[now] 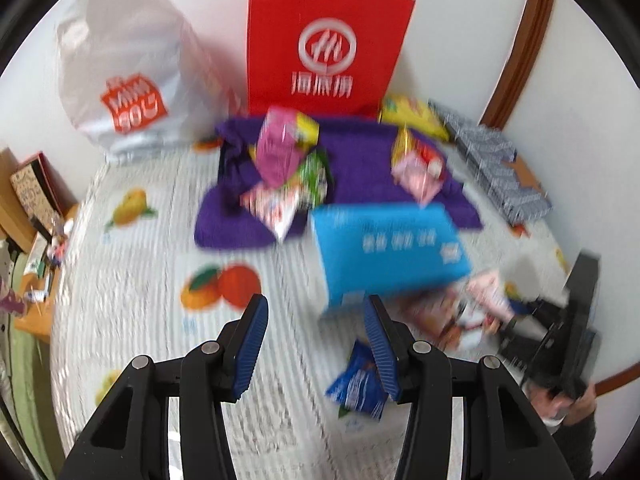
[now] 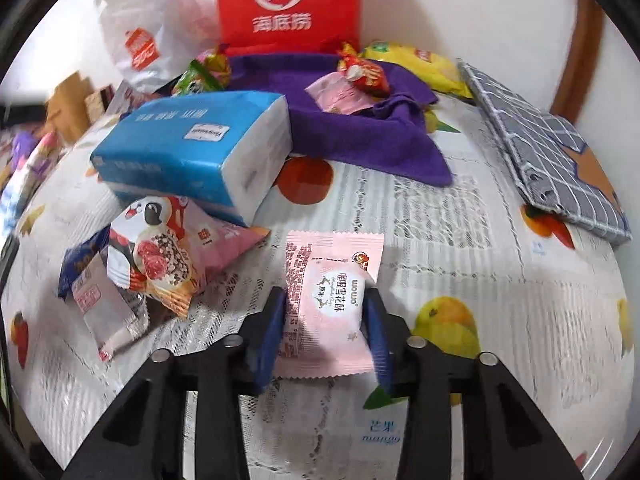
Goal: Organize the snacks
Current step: 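Move both open tools back toward the snack pile beside the tissue pack, then grasp the blue snack bag with the left tool while the right tool grasps the pink pastry packet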
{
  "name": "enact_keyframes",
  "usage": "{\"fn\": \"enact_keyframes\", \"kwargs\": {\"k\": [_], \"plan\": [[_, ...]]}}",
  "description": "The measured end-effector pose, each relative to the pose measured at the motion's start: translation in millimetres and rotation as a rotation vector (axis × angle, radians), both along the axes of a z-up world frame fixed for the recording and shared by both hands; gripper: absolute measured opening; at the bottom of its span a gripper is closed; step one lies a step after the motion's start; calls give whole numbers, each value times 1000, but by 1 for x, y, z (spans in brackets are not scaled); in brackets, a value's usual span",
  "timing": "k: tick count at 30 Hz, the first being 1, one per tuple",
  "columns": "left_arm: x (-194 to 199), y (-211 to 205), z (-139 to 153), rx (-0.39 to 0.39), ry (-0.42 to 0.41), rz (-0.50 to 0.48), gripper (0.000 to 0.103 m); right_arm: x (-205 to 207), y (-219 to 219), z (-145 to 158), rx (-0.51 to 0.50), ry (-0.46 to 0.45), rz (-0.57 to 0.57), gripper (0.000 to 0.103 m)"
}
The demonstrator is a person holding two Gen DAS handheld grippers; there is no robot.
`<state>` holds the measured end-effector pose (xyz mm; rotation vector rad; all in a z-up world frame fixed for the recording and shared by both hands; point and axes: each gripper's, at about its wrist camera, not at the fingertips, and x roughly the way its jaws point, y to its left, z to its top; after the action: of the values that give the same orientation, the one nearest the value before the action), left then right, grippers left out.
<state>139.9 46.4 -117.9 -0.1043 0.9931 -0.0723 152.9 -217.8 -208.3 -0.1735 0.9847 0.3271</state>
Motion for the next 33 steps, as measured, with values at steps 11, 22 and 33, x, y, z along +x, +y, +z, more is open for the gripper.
{"fn": "enact_keyframes", "kwargs": {"k": [11,22,33], "plan": [[-19,-30,-64,-2,88,-136,47,-27,-20,2,5,-49,-82,38],[-17,-53,-82,107,23,-180,44,-30,-20,1,8,-63,-94,39],[-22,-13,-71,33,-16,-78,38,-30,-23,3,25,-62,-94,38]]}}
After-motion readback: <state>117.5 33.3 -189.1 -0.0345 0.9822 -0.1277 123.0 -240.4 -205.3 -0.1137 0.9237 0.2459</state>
